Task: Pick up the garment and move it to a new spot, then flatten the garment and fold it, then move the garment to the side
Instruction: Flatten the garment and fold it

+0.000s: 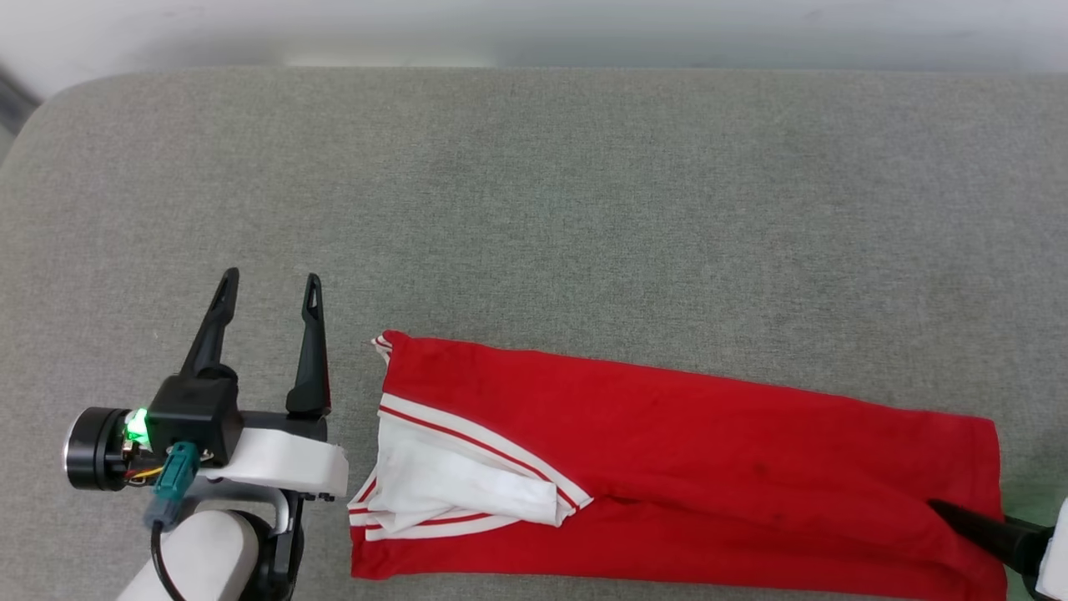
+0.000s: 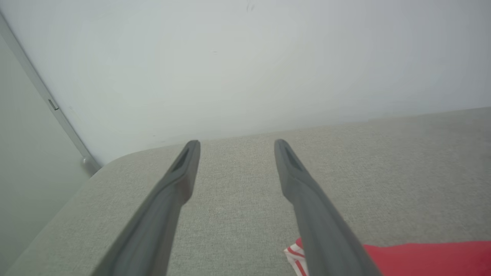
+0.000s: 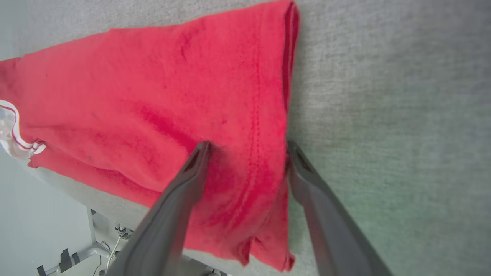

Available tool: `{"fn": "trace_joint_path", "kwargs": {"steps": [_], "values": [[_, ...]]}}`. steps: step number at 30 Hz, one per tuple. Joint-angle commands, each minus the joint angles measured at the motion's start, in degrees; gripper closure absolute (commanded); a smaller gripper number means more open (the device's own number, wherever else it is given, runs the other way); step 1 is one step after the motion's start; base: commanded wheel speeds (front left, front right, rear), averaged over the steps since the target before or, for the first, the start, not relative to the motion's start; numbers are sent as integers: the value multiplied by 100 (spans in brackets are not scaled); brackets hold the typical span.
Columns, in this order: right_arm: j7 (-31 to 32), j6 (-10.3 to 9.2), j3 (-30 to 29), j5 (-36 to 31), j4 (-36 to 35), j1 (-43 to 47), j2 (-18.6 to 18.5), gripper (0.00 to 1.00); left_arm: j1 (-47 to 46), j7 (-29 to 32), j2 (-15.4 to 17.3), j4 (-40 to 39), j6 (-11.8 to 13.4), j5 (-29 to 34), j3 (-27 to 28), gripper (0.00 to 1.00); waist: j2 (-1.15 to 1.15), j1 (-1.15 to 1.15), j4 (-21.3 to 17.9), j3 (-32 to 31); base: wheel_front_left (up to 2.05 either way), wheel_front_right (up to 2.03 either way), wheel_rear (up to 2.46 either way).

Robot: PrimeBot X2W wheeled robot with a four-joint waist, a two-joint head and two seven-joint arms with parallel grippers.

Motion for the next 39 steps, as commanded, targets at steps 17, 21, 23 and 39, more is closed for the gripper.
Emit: {"fn": "trace_joint_path", "kwargs": {"steps": [17, 21, 23, 39], "values": [[-37, -1, 806, -51, 278, -530, 518, 100, 1113, -20, -1779, -332, -873, 1917, 1803, 0, 0, 0, 37, -10, 0, 0, 0], [-166, -2, 837, -71, 319, -612, 411, 100, 1236, -20, -1980, -336, -1035, 2151, 1981, 0, 0, 0, 28, -60, 0, 0, 0], [-215, -3, 830, -70, 332, -633, 331, 100, 1291, -20, -2078, -326, -1103, 2228, 2063, 0, 0, 0, 13, -93, 0, 0, 0], [-312, -3, 100, -478, 603, -329, -710, 100, 1714, -20, -2264, -400, -1131, 2604, 2246, 0, 0, 0, -111, -453, 0, 0, 0]]}}
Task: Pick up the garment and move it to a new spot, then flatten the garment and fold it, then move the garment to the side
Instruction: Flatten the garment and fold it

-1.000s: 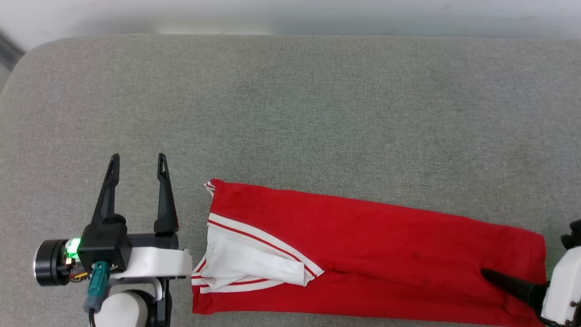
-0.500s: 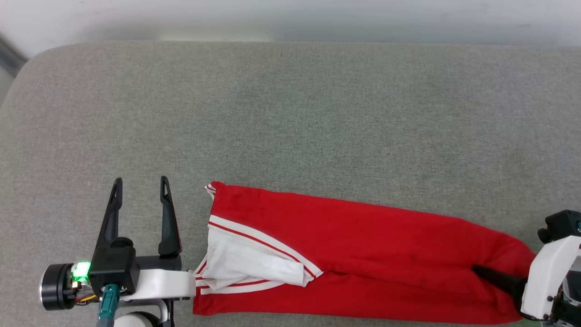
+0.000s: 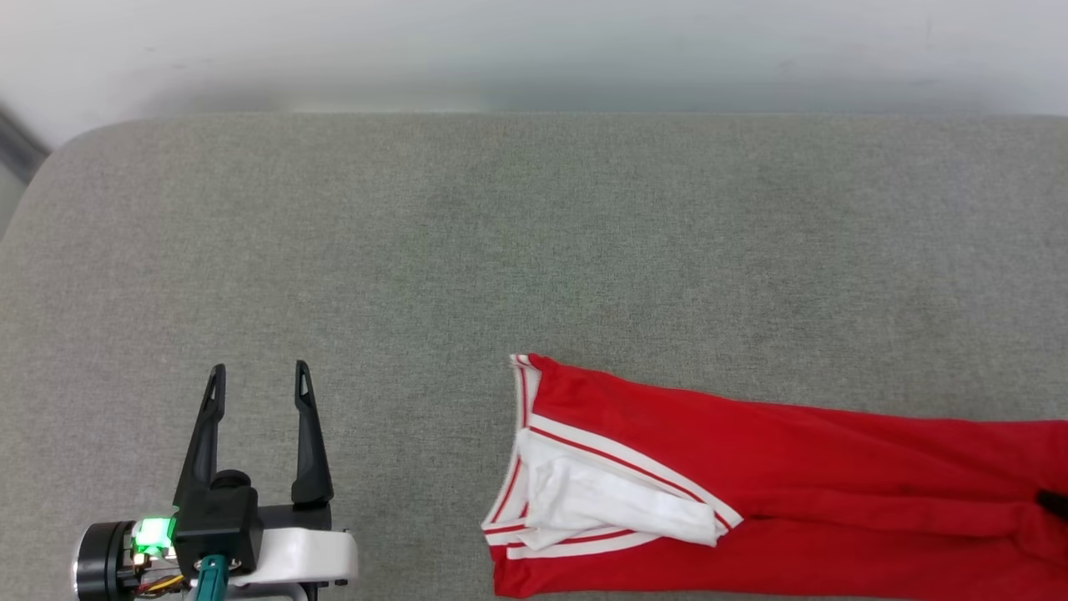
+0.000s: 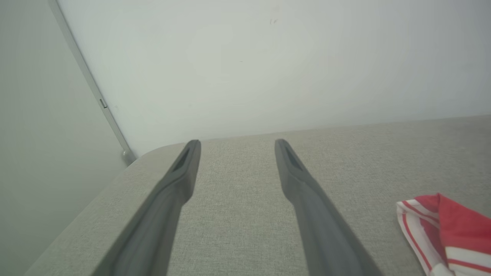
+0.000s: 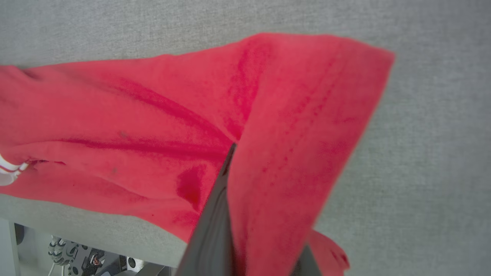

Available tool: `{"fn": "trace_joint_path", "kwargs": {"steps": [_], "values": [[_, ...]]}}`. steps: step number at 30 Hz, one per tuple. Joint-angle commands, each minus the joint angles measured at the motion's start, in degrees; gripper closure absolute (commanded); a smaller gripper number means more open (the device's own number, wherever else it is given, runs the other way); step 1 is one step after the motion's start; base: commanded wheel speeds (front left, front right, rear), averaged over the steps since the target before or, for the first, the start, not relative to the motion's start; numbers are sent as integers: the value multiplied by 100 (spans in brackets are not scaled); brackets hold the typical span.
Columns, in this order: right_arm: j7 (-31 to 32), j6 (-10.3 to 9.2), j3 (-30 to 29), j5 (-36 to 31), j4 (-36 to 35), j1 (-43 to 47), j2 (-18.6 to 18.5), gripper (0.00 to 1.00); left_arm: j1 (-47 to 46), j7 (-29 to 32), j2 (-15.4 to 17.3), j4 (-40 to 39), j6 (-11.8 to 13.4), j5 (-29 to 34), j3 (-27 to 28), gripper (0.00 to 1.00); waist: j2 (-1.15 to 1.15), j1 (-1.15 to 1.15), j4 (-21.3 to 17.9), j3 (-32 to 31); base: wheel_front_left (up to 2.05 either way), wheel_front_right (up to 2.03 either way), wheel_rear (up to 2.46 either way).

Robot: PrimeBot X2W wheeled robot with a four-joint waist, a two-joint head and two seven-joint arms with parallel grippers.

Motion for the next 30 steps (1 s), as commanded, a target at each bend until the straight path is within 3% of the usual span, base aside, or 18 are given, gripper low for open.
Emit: {"fn": "trace_joint_path", "kwargs": {"steps": [1, 5, 14, 21, 30], "values": [[25, -4, -46, 4, 16, 68, 4, 100, 50, -14, -7, -27, 25, 16, 32, 0, 0, 0, -15, -41, 0, 0, 0], [248, -3, -166, 49, -206, 163, -52, 100, 154, -14, 12, -24, 29, 17, 48, 0, 0, 0, -42, -135, 0, 0, 0], [955, -2, 103, 114, -1727, 88, 534, 100, 229, -14, 36, -38, 9, 30, 39, 0, 0, 0, -101, -136, 0, 0, 0], [1349, -2, 982, -223, -2345, -576, 1029, 100, 87, -14, 15, 4, -17, 3, 22, 0, 0, 0, -57, -52, 0, 0, 0], [1205, -2, 2496, -616, -1810, -1754, 1443, 100, -65, -14, -4, 33, -62, -16, 51, 0, 0, 0, 35, 98, 0, 0, 0]]}}
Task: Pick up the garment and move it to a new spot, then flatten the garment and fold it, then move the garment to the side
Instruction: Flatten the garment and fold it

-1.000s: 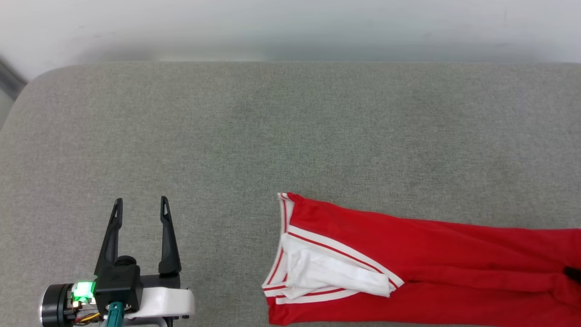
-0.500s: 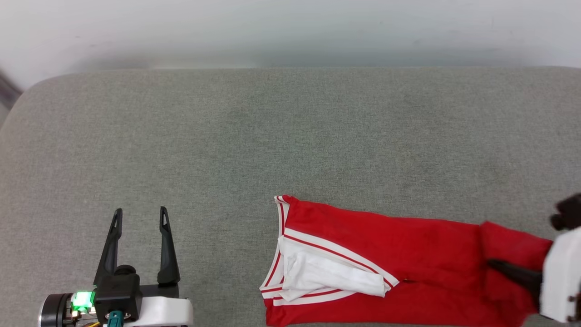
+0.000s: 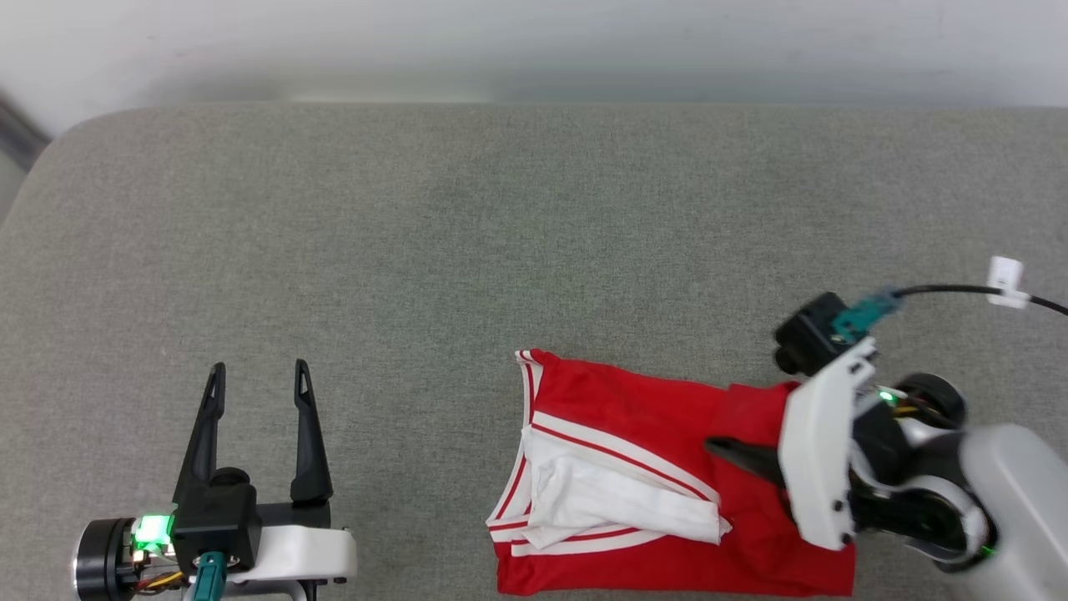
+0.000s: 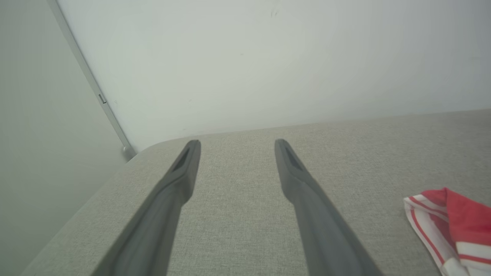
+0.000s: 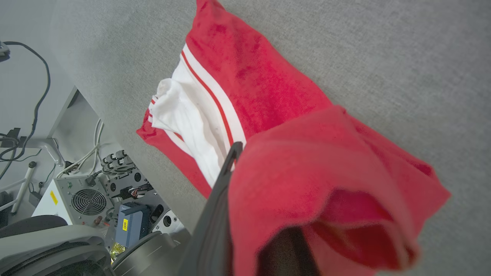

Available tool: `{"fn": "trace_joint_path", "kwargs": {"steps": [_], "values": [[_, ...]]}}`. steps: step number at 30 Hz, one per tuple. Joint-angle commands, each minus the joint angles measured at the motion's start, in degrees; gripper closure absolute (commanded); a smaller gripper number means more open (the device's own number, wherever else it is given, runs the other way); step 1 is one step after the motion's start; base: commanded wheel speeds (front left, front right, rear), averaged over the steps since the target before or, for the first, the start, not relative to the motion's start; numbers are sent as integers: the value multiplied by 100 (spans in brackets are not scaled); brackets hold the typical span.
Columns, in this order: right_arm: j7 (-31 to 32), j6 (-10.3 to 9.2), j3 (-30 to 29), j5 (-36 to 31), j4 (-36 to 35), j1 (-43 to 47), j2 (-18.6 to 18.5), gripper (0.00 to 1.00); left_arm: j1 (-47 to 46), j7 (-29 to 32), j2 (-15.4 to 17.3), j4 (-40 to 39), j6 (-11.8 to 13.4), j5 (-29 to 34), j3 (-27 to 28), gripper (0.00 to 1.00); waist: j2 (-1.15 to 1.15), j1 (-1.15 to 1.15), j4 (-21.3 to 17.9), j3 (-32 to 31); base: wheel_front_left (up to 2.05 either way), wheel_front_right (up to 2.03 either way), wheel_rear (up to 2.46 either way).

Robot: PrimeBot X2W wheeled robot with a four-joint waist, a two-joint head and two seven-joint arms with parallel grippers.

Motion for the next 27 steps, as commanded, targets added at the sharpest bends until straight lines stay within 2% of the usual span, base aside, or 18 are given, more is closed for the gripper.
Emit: {"fn": "trace_joint_path", "kwargs": {"steps": [1, 9, 16, 17, 18, 19, 20, 24, 27], "values": [[-79, 0, 146, -33, 156, -203, 82, 100, -69, -14, -16, -5, -4, -13, 13, 0, 0, 0, 7, 39, 0, 0, 0], [-582, 0, 1113, -272, 1438, -1021, 432, 100, -223, -14, -60, 30, -55, -14, 4, 0, 0, 0, 86, 234, 0, 0, 0], [-1057, 0, 1801, -266, 2163, -1261, 380, 100, -232, -14, -120, 73, -86, -21, -4, 0, 0, 0, 143, 281, 0, 0, 0], [-1162, 0, 1847, -257, 2188, -1297, 354, 96, -211, -14, -123, 80, -86, -18, 6, 0, 0, 0, 136, 268, 0, 0, 0], [-1255, 0, 1892, -261, 2180, -1339, 310, 66, -183, -14, -126, 89, -86, -16, 18, 0, 0, 0, 126, 246, 0, 0, 0], [-1351, -1, 1924, -237, 2162, -1361, 273, 7, -145, -14, -125, 96, -87, -17, 30, 0, 0, 0, 113, 217, 0, 0, 0], [-1444, -1, 1928, -181, 2125, -1373, 251, 0, -108, -14, -118, 104, -90, -16, 43, 0, 0, 0, 92, 184, 0, 0, 0], [-1898, -1, 1930, -161, 1749, -1447, -51, 0, -55, -14, -102, 112, -107, 2, 60, 0, 0, 0, 24, 36, 0, 0, 0], [-2422, -1, 1712, -246, 1348, -1445, -293, 0, 16, -14, -87, 96, -116, 12, 79, 0, 0, 0, -43, -72, 0, 0, 0]]}}
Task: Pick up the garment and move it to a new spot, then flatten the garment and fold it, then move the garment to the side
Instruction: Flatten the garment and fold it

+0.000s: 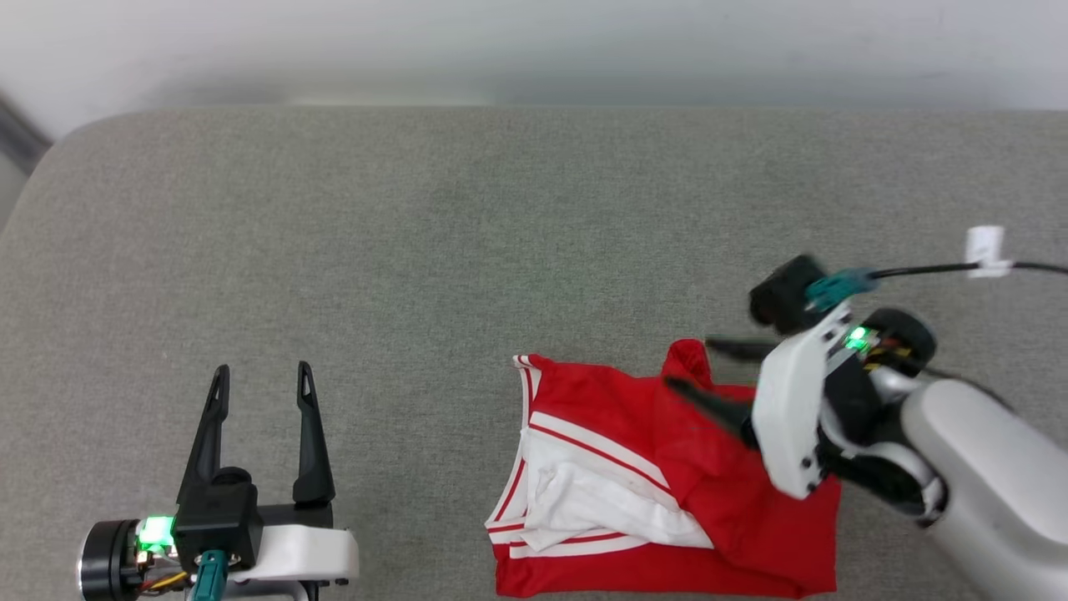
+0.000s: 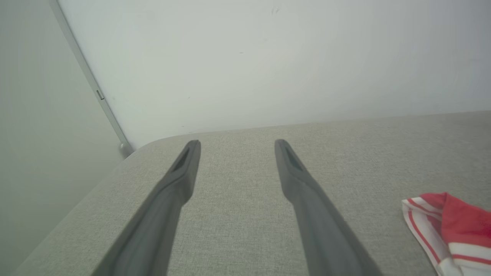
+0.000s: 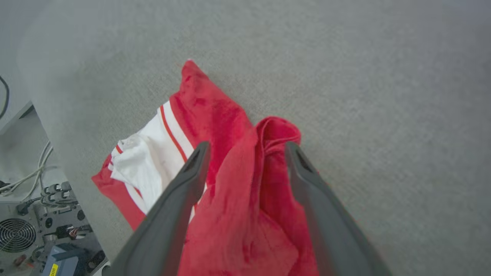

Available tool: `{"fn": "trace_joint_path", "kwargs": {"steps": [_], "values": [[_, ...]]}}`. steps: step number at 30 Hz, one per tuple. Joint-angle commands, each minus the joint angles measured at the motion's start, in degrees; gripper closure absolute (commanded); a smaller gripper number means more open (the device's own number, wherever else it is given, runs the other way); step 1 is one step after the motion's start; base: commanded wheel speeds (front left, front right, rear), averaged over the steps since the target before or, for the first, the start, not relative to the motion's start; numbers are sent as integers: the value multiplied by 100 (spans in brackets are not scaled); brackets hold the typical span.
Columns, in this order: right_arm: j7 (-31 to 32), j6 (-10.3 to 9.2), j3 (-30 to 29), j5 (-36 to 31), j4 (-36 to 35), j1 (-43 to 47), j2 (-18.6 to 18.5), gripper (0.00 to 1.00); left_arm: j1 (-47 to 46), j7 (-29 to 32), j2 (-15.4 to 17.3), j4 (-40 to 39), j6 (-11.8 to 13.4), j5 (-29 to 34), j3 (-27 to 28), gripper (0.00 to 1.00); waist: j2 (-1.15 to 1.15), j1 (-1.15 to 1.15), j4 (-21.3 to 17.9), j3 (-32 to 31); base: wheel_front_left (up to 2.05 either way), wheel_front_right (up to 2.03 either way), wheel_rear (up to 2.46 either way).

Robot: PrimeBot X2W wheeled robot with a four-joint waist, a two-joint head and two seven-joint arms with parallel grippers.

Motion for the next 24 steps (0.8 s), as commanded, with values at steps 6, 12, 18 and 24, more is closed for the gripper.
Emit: {"fn": "trace_joint_path", "kwargs": {"steps": [6, 12, 18, 24], "values": [[-1301, -2, -909, -606, -470, 91, -120, 0, 193, -14, 33, -25, -1, 25, 26, 0, 0, 0, -193, -228, 0, 0, 0], [-3219, -2, -2574, -1964, -513, 740, 491, 0, 315, -13, 55, -6, -2, 26, 29, 0, 0, 0, -342, -410, 0, 0, 0], [-4343, -2, -3675, -2856, -651, 1801, 1283, 0, 413, -14, 91, -3, -53, 1, 53, 0, 0, 0, -403, -537, 0, 0, 0], [-4590, -2, -4084, -3177, -831, 2539, 1752, 0, 435, -14, 102, -1, -81, 0, 66, 0, 0, 0, -413, -588, 0, 0, 0]]}}
